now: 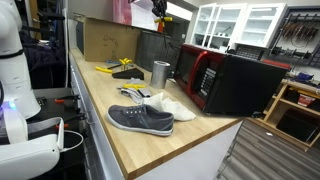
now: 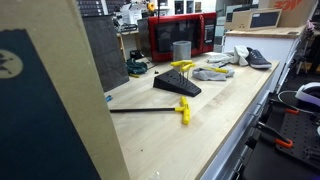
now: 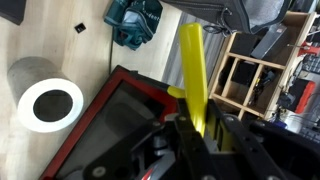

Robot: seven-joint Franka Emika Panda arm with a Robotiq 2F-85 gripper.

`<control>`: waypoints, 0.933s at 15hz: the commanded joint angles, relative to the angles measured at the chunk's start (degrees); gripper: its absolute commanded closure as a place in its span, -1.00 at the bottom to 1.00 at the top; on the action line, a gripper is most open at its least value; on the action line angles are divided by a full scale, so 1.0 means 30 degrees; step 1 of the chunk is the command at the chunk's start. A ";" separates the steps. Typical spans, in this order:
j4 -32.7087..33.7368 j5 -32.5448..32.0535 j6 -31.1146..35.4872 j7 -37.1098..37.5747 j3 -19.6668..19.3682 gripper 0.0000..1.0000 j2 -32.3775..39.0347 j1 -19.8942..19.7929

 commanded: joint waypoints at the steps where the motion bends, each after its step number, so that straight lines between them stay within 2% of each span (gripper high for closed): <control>1: -0.0248 0.0925 0.0782 0.0918 0.0275 0.89 0.0378 0.0409; 14: -0.4514 0.2222 0.1751 0.0821 0.0718 0.89 -0.0307 0.1521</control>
